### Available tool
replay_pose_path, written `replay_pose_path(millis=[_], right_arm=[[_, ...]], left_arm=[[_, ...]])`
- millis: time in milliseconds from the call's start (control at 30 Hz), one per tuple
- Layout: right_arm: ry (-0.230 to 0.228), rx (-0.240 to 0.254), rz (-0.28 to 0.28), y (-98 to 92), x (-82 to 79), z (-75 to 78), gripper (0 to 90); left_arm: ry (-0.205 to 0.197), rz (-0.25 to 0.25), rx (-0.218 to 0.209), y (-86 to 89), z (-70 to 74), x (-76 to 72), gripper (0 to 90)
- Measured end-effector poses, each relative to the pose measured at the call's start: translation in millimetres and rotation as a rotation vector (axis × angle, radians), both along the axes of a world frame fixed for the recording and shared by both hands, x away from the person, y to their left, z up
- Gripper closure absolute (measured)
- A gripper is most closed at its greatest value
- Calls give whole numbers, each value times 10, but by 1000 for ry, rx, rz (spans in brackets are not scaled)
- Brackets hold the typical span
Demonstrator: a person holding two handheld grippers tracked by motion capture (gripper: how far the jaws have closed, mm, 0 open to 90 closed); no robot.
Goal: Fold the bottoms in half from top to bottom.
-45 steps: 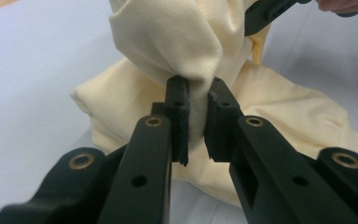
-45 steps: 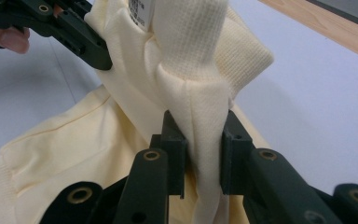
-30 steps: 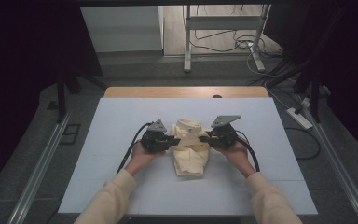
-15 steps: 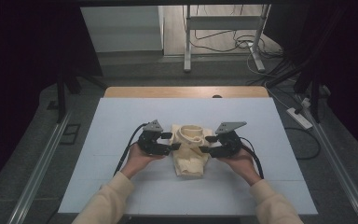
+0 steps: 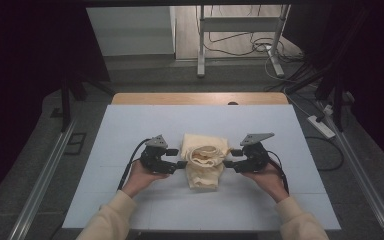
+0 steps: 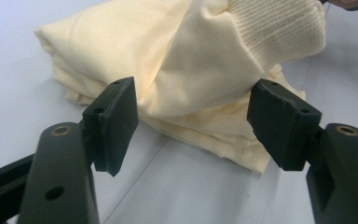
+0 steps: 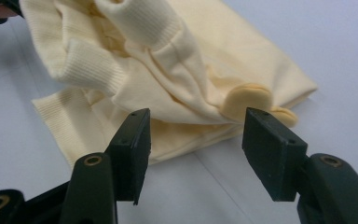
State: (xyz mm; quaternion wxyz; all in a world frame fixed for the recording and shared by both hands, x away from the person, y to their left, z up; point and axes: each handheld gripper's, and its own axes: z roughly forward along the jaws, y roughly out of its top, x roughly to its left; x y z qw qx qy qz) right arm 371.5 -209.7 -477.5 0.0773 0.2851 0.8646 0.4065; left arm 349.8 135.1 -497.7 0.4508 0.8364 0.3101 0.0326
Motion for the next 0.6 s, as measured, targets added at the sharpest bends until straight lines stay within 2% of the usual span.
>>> replay_pose_path(millis=[133,233,400,533,600], right_arm=[[5,7,-24,-55,17,18,419],[-8,19,-32,-80,23,45,419],[-28,51,-42,-41,31,147,437],[-41,67,-28,65,51,243,519],[-26,77,3,144,72,269,600]], left_arm=[[2,25,-30,103,20,-13,332],[-4,53,-55,165,41,-12,334],[-14,75,-62,164,35,20,352],[-15,79,-58,133,30,57,357],[-18,80,-59,110,39,69,357]])
